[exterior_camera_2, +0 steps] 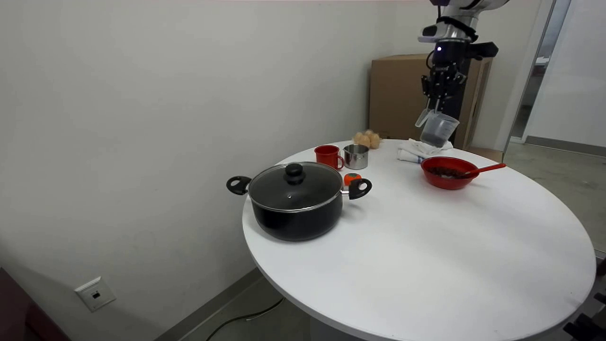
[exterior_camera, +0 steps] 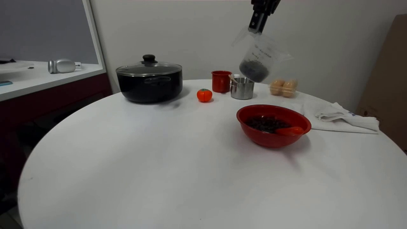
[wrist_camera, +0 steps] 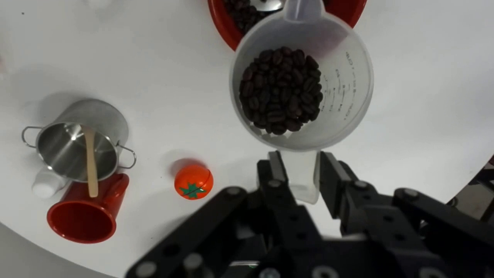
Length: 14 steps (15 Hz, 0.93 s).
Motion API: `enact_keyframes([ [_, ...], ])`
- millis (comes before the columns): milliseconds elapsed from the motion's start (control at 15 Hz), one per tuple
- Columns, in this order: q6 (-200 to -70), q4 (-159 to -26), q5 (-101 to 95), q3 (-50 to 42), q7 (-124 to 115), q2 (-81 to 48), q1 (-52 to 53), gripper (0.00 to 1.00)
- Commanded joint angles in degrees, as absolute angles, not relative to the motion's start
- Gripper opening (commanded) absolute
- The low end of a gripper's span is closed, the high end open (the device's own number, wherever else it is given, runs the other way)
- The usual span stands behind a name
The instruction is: Pour the contents of the jug into the red bowl
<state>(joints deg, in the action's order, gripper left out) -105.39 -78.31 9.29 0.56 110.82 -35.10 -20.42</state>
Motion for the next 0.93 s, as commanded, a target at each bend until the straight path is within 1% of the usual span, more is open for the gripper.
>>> enact_keyframes([
  [0,-105.2,-78.0,9.6,0.0,111.4,-35.2,-19.7,0.27],
  [133,-105.3,-78.0,9.5,0.0,111.7,-35.2,-19.5,0.27],
  [200,-105.3,-78.0,9.5,0.0,111.8,-35.2,-19.6,0.07],
  [533,-103.7,-79.4,13.0,1.1,117.0,-34.8,-22.4,0.07],
  [867,-99.8,-77.7,19.7,1.8,126.1,-36.4,-26.3,0.07],
])
